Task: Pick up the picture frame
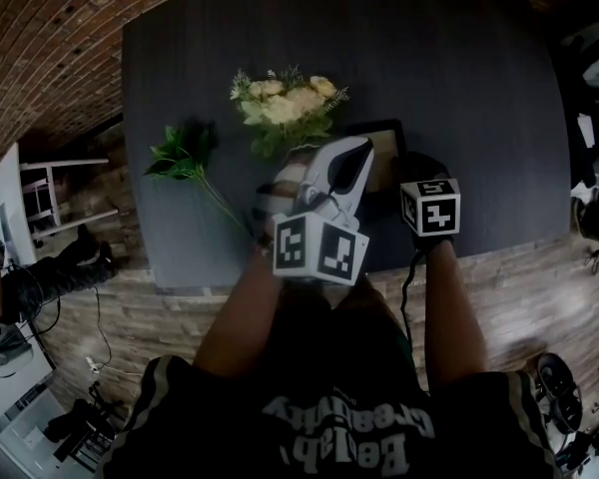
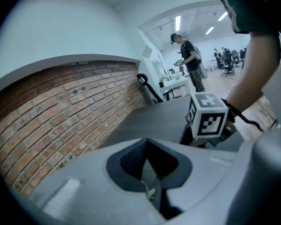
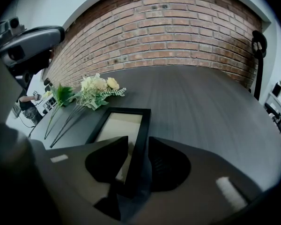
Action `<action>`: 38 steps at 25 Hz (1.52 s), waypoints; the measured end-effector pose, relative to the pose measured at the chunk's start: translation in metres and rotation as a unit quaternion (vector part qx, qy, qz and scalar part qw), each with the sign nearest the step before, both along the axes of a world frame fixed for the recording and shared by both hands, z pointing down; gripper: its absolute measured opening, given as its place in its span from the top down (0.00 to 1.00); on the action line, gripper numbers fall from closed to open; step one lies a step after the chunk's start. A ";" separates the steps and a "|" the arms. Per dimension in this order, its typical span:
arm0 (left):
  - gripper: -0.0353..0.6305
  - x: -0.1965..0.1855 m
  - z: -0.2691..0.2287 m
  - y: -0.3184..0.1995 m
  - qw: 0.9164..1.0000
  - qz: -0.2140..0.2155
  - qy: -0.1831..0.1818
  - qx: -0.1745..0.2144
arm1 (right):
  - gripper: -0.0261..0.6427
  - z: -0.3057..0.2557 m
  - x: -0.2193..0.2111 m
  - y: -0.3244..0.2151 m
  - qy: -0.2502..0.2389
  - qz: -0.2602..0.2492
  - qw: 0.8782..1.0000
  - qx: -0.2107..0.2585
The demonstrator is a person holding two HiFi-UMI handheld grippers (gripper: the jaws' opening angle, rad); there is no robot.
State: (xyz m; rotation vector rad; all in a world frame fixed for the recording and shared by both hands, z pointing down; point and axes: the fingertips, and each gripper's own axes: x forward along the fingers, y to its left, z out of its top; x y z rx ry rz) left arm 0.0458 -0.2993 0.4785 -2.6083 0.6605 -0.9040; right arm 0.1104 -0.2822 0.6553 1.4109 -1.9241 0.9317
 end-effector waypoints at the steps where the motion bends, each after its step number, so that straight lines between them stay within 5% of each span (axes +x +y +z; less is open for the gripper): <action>1: 0.94 0.000 0.000 0.000 1.000 0.000 0.000 0.000 | 0.75 0.001 0.000 0.000 -0.003 0.001 1.000 -0.002; 8: 0.94 0.002 0.000 -0.003 1.000 -0.001 0.002 -0.001 | 0.75 0.002 0.000 0.000 -0.019 0.005 1.000 -0.001; 15: 0.94 0.001 0.001 0.000 1.000 -0.002 0.002 -0.002 | 0.86 0.001 0.005 0.003 -0.035 0.031 0.999 -0.002; 38: 0.94 -0.005 -0.010 0.006 1.000 -0.012 0.006 0.009 | 0.86 -0.060 0.010 -0.002 0.013 0.025 0.993 0.118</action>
